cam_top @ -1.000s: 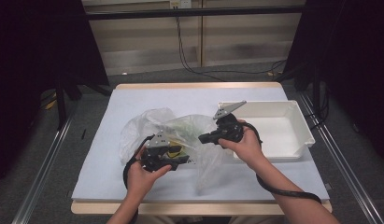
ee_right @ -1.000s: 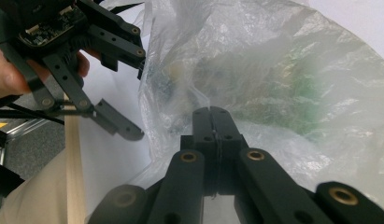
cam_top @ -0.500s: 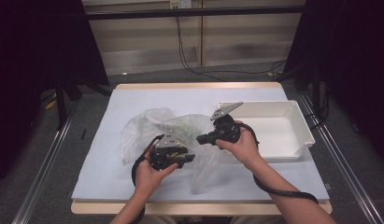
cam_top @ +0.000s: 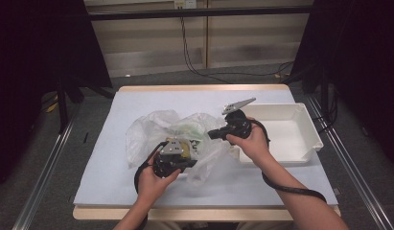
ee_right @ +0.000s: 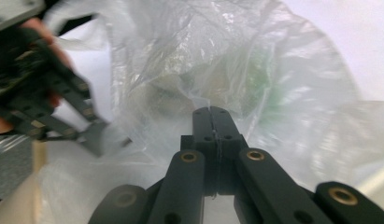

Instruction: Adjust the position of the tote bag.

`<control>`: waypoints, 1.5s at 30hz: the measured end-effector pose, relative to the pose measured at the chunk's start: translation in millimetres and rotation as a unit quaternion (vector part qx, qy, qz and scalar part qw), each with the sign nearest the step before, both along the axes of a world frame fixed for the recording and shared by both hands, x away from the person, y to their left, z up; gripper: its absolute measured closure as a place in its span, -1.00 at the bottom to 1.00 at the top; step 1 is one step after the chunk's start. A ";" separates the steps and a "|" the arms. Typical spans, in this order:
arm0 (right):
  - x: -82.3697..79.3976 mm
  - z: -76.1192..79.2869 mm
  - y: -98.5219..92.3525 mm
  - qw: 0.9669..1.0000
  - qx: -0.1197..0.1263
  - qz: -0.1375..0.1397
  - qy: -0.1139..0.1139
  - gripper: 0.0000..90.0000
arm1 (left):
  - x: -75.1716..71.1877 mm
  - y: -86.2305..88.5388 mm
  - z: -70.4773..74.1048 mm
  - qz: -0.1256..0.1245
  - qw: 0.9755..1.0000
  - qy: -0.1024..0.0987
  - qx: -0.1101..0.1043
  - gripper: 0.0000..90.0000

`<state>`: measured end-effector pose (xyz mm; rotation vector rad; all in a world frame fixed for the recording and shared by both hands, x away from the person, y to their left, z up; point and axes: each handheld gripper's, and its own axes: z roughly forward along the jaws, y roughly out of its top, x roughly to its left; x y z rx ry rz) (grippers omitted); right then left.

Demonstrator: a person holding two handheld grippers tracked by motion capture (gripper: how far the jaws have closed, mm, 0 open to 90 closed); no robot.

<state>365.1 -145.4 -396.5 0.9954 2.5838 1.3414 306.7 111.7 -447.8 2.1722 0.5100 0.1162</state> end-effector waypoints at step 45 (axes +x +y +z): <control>60.7 2.4 -27.5 0.996 -0.033 -0.084 -0.010 0.60 | -12.9 -20.1 -9.4 -0.020 1.000 0.003 0.005 1.00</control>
